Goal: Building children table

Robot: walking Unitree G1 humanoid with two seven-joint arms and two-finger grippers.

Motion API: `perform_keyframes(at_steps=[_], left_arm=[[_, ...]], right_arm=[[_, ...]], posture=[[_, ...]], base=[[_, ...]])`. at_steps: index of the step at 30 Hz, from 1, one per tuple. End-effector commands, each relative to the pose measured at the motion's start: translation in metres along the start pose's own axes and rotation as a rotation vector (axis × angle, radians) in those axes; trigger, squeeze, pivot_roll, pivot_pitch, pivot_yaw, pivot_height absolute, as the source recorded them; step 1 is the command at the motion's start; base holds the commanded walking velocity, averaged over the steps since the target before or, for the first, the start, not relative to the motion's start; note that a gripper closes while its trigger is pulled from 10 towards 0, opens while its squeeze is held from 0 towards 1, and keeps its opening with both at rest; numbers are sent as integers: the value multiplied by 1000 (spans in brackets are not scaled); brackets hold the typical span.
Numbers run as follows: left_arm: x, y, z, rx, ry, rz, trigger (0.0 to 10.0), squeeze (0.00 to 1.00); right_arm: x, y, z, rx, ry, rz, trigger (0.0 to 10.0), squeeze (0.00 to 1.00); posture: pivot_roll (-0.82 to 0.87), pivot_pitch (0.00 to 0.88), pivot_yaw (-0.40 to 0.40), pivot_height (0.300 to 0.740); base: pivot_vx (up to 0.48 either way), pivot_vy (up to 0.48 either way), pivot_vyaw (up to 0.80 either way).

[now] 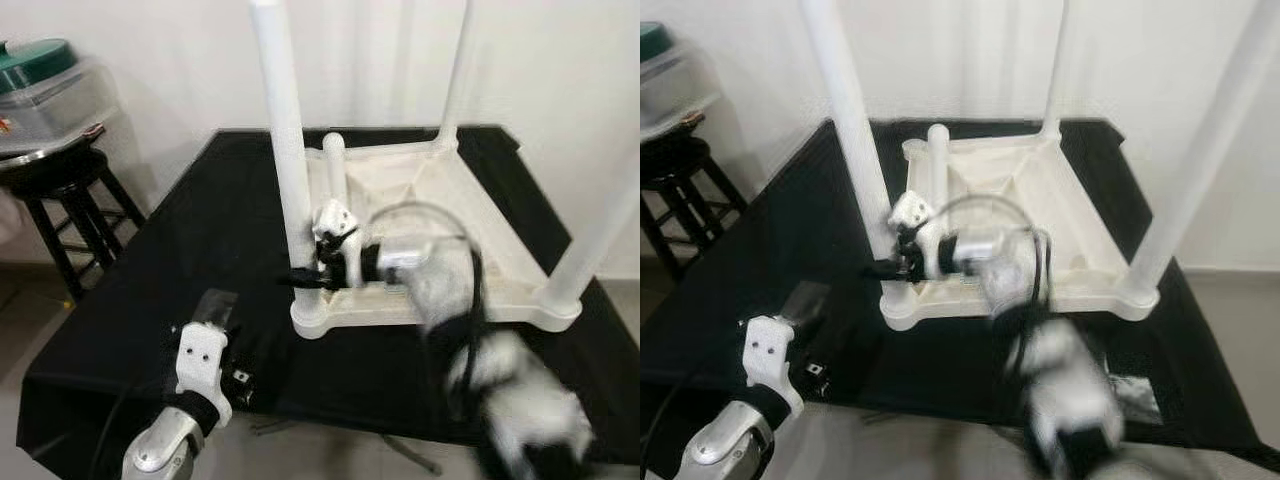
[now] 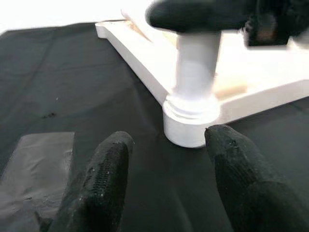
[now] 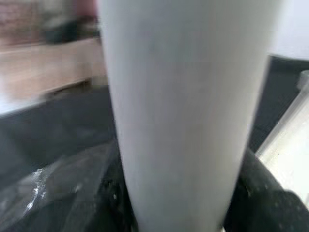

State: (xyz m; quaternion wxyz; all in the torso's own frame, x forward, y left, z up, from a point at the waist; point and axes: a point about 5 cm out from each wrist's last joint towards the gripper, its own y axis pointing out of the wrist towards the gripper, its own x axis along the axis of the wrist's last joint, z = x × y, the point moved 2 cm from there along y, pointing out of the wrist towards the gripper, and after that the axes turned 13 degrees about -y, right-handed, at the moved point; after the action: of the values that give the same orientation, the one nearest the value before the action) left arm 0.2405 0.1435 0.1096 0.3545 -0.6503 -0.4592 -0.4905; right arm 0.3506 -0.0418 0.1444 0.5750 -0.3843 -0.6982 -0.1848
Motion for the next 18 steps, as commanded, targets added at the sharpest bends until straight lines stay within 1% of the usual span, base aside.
perform_keyframes(at_steps=[1,2,3,4,5,6,7,8,9,10,11,12,13,14,15,16,17,18], left_arm=[[0,-1,6,19,-4,10,10000,0],[-1,1,6,15,-10,13,10000,0],[-1,2,5,12,-15,16,10000,0],[-1,3,6,6,-18,18,10000,0],[-2,5,5,1,-18,21,10000,0],[-2,6,5,-1,-17,23,10000,0],[-2,6,5,-1,-17,23,10000,0],[-4,7,5,-1,-7,28,10000,0],[-4,7,5,0,-4,30,10000,0],[-4,7,5,0,-4,30,10000,0],[-5,7,4,-2,3,32,10000,0],[-6,7,3,-4,6,34,10000,0],[-6,7,2,-6,7,36,10000,0],[-6,7,2,-6,7,36,10000,0],[-7,7,1,-7,7,38,10000,0],[-8,7,0,-12,3,38,10000,0],[-8,7,0,-12,3,38,10000,0],[-8,7,-1,-18,1,38,10000,0]], right_arm=[[-43,-14,8,-4,66,217,0,0],[-35,-13,13,68,10,190,0,0],[-31,-12,13,96,-30,176,0,0],[-24,-5,3,79,-42,167,0,0],[-17,1,-5,71,-56,159,0,0],[-12,5,-9,67,-59,152,0,0],[-12,5,-9,67,-59,152,0,0],[1,9,-17,3,-41,142,1843,0],[4,9,-19,-20,-33,141,10000,0],[4,9,-19,-20,-33,141,10000,0],[11,8,-19,-24,2,122,10000,0],[23,8,-19,35,25,63,10000,878],[36,7,-19,93,27,-6,10000,1000],[36,7,-19,93,27,-6,10000,1000],[48,6,-19,160,3,-71,10000,1000],[58,4,-21,242,-39,-133,10000,1000],[58,4,-21,242,-39,-133,10000,1000],[65,2,-22,316,-84,-177,10000,1000]], posture=[[-3,84,87,740],[-25,68,91,740],[-25,68,91,740],[-9,62,70,740],[-15,58,78,740],[-15,57,78,740],[-15,57,78,740],[-5,52,71,740],[-3,50,72,740],[-3,50,72,740],[0,48,71,740],[7,48,69,740],[9,48,68,740],[9,48,68,740],[9,46,65,740],[10,47,66,740],[10,47,66,740],[10,47,65,740]], base=[[0,0,0],[0,0,0],[0,0,0],[0,0,0],[0,0,0],[0,0,0],[0,0,0],[0,0,0],[0,0,0],[0,0,0],[0,0,0],[0,0,0],[0,0,0],[0,0,0],[0,0,0],[0,0,0],[0,0,0],[0,0,0]])
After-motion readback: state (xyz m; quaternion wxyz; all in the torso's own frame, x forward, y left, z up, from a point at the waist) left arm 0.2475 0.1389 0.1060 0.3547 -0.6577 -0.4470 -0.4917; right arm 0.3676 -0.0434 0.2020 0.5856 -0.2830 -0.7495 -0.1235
